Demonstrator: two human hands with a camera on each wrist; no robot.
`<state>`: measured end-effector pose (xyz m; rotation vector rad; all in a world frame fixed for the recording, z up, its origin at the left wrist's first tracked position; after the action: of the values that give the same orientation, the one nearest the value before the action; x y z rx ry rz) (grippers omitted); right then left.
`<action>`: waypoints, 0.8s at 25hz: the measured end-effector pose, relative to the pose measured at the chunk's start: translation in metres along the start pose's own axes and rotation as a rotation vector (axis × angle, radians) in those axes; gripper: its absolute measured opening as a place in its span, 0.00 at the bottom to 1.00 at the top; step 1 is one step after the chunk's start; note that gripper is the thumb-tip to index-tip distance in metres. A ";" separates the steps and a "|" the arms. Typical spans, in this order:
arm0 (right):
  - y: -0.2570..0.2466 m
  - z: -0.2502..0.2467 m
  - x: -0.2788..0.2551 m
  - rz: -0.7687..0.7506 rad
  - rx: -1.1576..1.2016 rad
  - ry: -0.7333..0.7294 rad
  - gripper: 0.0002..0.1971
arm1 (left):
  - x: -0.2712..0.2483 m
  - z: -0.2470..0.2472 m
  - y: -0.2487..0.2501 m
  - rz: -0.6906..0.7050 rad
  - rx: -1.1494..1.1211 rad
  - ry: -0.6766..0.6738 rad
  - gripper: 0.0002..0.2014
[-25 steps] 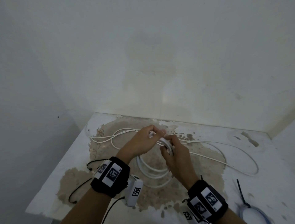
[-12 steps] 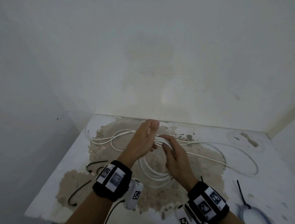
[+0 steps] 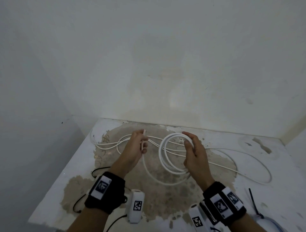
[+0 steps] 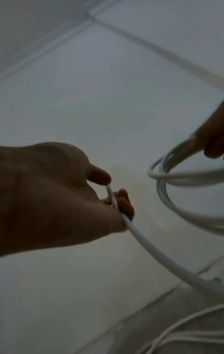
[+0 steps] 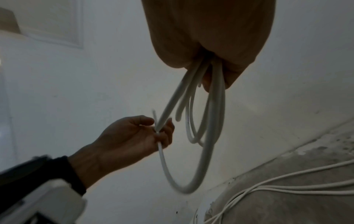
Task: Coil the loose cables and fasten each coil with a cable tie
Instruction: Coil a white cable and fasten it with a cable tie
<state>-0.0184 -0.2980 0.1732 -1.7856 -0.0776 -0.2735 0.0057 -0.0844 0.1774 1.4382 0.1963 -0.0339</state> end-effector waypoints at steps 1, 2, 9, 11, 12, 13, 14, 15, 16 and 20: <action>0.001 0.001 -0.001 -0.003 -0.004 -0.012 0.14 | 0.002 0.004 0.008 0.059 0.000 -0.051 0.15; 0.002 0.003 -0.001 0.000 0.003 -0.019 0.15 | 0.002 0.009 0.016 0.141 0.064 -0.107 0.20; -0.012 0.012 -0.003 0.018 0.114 -0.099 0.14 | -0.014 0.048 0.040 0.718 0.582 -0.109 0.16; -0.014 0.012 -0.004 0.013 0.110 -0.122 0.14 | -0.015 0.054 0.045 0.761 0.636 -0.084 0.16; -0.016 0.013 -0.005 0.008 0.092 -0.138 0.15 | -0.014 0.057 0.045 0.770 0.672 -0.088 0.16; -0.016 0.015 -0.007 0.011 0.078 -0.148 0.16 | -0.014 0.059 0.044 0.777 0.730 -0.090 0.17; -0.016 0.017 -0.007 0.021 0.084 -0.150 0.16 | -0.014 0.062 0.043 0.782 0.804 -0.094 0.17; -0.017 0.018 -0.008 0.036 0.116 -0.145 0.17 | -0.014 0.064 0.041 0.792 0.870 -0.103 0.18; -0.018 0.017 -0.008 0.046 0.165 -0.137 0.17 | -0.014 0.066 0.039 0.794 0.902 -0.127 0.19; -0.027 0.014 -0.008 0.033 0.296 -0.094 0.13 | -0.018 0.069 0.041 0.755 0.781 -0.269 0.20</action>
<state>-0.0294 -0.2773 0.1939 -1.5028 -0.1479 -0.1459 0.0014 -0.1484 0.2286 2.1798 -0.6568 0.3465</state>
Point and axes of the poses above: each hand's wrist, its own x-axis towards the middle knuckle, its own z-axis out of the palm, y = z × x, the point moved 5 cm from there along x, towards the middle knuckle, and after that the axes turned 1 degree about z, right-handed, at the moved point
